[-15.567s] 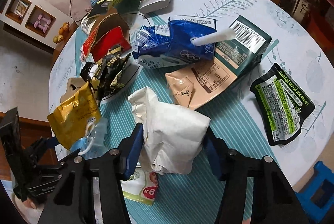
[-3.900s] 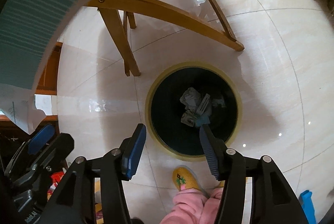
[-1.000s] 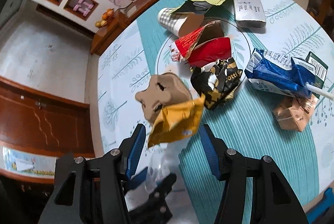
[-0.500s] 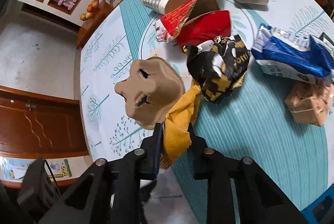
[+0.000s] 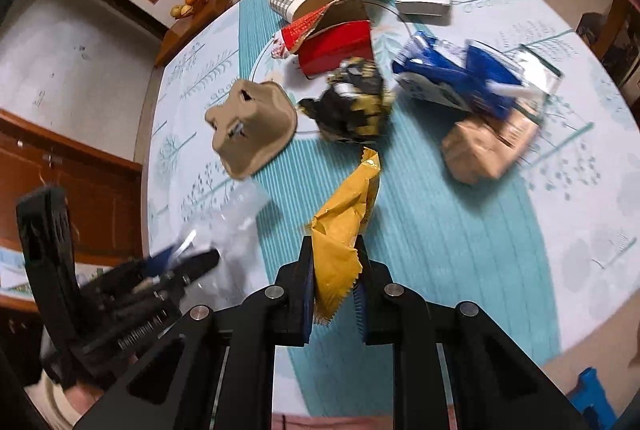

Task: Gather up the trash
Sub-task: 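Carry the bottle and yellow wrapper in both grippers over the black trash bin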

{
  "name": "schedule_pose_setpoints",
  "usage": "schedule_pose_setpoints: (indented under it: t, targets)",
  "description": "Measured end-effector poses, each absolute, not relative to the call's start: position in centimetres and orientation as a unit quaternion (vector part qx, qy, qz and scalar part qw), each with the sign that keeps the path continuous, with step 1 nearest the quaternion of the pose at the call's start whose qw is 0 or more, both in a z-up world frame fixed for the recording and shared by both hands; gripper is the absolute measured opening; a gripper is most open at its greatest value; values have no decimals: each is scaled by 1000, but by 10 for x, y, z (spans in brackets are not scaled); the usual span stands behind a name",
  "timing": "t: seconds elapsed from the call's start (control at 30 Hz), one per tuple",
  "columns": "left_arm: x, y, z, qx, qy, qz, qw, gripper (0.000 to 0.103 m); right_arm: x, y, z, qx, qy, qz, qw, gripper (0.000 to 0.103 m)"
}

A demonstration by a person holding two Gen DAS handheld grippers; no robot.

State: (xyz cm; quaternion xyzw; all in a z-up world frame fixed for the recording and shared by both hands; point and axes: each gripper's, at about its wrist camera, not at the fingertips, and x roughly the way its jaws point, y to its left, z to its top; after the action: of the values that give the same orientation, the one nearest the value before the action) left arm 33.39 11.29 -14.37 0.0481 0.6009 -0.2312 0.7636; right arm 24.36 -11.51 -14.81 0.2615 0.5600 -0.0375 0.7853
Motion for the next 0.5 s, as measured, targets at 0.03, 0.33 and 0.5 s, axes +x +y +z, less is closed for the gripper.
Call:
schedule_pose_setpoints:
  t: [0.03,0.33,0.5]
  targets:
    - [330,113,-141,48,598,-231,766,40,235,-118,-145,261,556,-33,789,15]
    - [265,95,-109,39,569,-220,791,40,173,-133,-100,223,520,24,824,15]
    - [215,81,-90,20,552,-202,809,40,121,-149,-72,199,496,54,843,15]
